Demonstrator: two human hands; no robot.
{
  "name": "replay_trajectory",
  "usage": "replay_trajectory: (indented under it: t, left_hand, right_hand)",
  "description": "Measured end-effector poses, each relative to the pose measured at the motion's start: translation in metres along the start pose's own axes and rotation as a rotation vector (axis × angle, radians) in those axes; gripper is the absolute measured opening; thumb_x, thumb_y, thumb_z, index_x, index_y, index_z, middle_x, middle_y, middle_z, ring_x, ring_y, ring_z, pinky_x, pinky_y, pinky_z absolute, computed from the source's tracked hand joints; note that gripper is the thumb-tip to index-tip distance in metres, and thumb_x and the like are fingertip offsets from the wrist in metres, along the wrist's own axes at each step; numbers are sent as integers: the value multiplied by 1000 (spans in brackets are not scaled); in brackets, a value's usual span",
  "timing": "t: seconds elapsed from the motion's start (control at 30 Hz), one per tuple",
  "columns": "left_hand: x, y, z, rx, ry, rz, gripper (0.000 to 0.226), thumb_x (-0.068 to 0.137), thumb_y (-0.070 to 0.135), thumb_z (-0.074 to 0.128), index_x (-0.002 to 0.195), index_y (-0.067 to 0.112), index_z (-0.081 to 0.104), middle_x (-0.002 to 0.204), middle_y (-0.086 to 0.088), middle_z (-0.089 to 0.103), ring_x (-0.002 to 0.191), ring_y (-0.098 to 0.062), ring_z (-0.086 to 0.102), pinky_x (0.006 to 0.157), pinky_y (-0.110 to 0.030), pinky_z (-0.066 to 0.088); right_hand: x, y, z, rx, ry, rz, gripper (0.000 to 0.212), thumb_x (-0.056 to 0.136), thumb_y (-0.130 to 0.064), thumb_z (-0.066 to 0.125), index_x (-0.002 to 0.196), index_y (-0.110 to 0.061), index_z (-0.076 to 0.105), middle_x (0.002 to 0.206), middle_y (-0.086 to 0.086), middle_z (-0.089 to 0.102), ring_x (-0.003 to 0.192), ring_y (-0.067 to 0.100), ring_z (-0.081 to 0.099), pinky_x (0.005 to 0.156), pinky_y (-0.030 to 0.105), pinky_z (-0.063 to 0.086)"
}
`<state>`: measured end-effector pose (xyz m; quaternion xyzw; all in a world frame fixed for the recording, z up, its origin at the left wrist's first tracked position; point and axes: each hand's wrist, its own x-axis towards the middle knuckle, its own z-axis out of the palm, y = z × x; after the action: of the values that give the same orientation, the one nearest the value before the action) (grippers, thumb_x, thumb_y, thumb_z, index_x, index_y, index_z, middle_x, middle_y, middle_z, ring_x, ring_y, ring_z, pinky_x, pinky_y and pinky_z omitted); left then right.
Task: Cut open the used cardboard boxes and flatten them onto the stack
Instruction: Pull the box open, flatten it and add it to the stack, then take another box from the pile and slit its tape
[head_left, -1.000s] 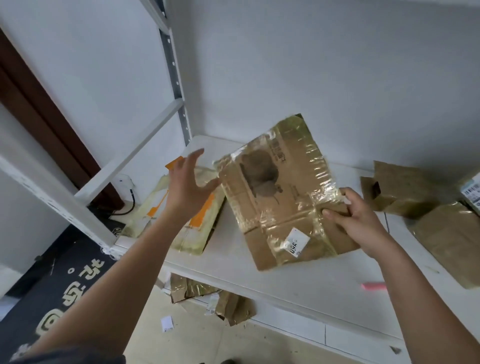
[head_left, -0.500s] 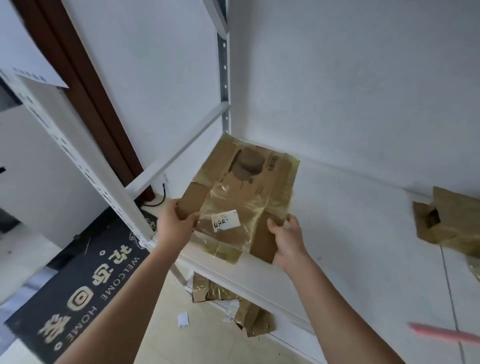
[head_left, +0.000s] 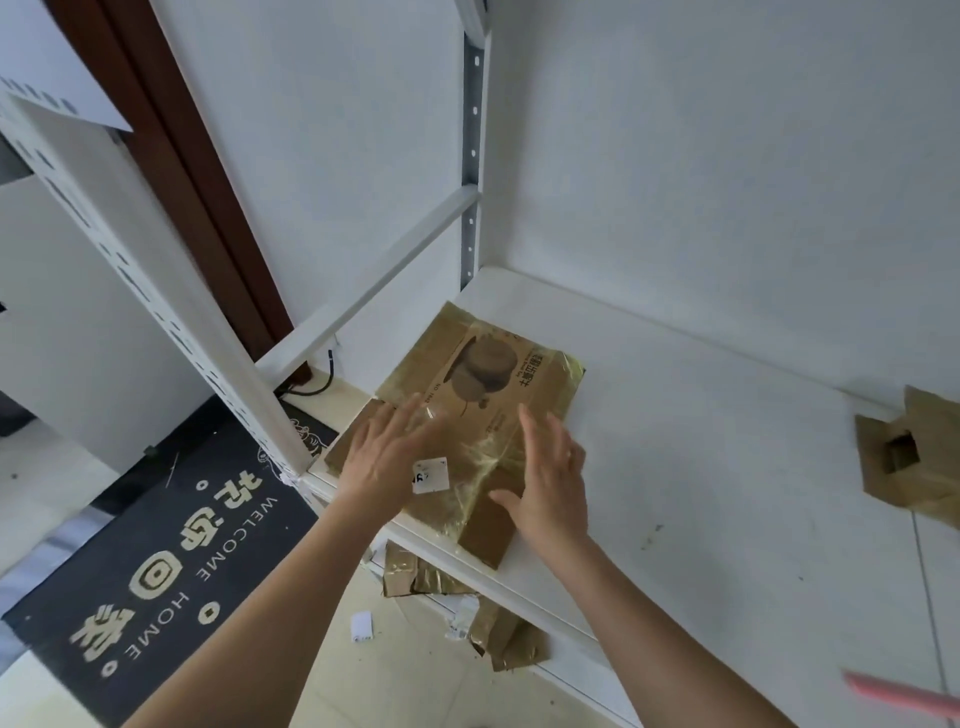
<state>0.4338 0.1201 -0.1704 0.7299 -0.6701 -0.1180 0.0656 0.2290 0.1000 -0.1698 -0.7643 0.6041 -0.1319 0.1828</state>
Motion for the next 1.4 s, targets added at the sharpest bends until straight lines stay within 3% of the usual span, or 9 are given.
replay_trajectory:
  t: [0.07, 0.17, 0.27, 0.43, 0.6, 0.7, 0.83, 1.1, 1.4]
  left_hand:
    - [5, 1, 8, -90, -201, -16, 82, 89, 14, 59, 151, 48, 17, 163, 11, -1, 150, -26, -9, 119, -51, -1]
    - [9, 3, 20, -183, -281, -74, 59, 98, 39, 39, 150, 51, 14, 163, 9, -10, 147, -24, -22, 119, -48, -13]
    - [11, 3, 27, -78, -303, -75, 68, 91, 69, 37, 150, 52, 8, 162, 10, -15, 146, -29, -26, 117, -48, -15]
    - [12, 6, 28, -10, -323, -100, 73, 90, 70, 39, 151, 51, 3, 162, 6, -17, 145, -32, -27, 117, -51, -16]
    - [8, 21, 12, 74, -367, -145, 73, 93, 66, 39, 152, 49, 0, 162, 5, -17, 147, -39, -17, 117, -62, -1]
    - [2, 40, -14, 248, -280, -125, 63, 97, 55, 45, 152, 37, 20, 163, -4, 12, 145, -39, 23, 115, -56, 27]
    - [-10, 73, -43, 163, 157, 58, 42, 103, 43, 27, 129, 22, 51, 132, -4, 53, 119, -25, 54, 99, -40, 45]
    - [-26, 212, -45, 142, 282, 580, 40, 98, 44, 45, 116, 13, 64, 116, -8, 61, 101, -28, 61, 84, -41, 49]
    - [-60, 402, -8, 162, 186, 895, 50, 100, 48, 31, 126, 16, 58, 136, -8, 51, 116, -26, 54, 98, -40, 42]
  right_hand:
    - [14, 0, -3, -98, -119, -153, 98, 86, -35, 73, 156, -40, 4, 165, -4, -3, 152, 29, 1, 121, 50, 17]
    - [28, 6, -1, -176, -319, -223, 82, 93, -46, 59, 156, -39, 6, 165, -9, -8, 152, 23, -9, 118, 60, 0]
    - [34, 14, 6, -184, -412, -190, 73, 96, -53, 50, 156, -38, 11, 165, -9, -9, 152, 21, -9, 118, 59, -1]
    - [46, 9, 9, -207, -454, -175, 75, 94, -48, 56, 156, -35, 16, 166, -4, -1, 153, 25, 0, 122, 47, 4]
    - [47, 7, -10, 76, -535, -65, 61, 94, -31, 61, 150, -34, 37, 164, -9, 12, 153, 19, 5, 121, 43, 15]
    - [34, 13, -33, 487, -303, 28, 39, 97, -15, 58, 136, -24, 57, 148, -5, 48, 142, 16, 38, 113, 29, 30]
    - [3, 31, -70, 351, 132, -86, 39, 93, -7, 61, 132, -14, 58, 130, 3, 59, 124, 18, 53, 100, 18, 35]
    - [-91, 102, -153, -283, 425, 71, 39, 85, -17, 70, 124, -13, 63, 114, 11, 55, 108, 31, 50, 98, 41, 46]
    - [-209, 227, -246, -435, 578, 502, 44, 81, -13, 73, 124, -6, 62, 123, 21, 53, 113, 40, 46, 101, 48, 41]
